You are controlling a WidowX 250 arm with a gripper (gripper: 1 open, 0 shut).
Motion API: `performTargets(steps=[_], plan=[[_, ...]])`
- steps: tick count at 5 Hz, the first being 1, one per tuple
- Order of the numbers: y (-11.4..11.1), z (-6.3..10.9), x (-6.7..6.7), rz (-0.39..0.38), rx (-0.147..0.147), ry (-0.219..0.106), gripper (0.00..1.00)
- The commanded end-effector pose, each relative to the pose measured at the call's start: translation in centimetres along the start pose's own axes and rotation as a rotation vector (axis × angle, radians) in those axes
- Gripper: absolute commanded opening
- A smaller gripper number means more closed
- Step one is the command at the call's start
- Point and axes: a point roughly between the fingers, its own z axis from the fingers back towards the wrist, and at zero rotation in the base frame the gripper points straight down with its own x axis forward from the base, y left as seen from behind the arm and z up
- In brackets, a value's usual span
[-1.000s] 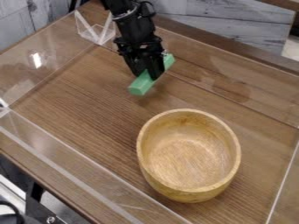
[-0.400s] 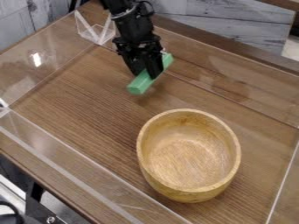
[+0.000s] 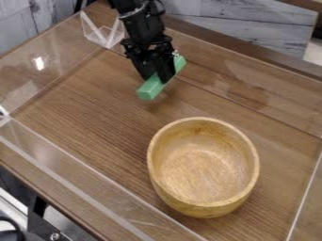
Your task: Remove the green block from inside the brown bowl and put it on the table
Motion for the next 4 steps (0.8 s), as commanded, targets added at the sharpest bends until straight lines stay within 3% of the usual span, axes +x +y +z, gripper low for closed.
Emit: performTargets(steps=[1, 4], plan=[[0.22, 1.76, 1.15, -0.010, 0.020, -0.054, 0.00], [0.33, 1.87, 1.18, 0.002, 0.010, -0.044, 0.00]])
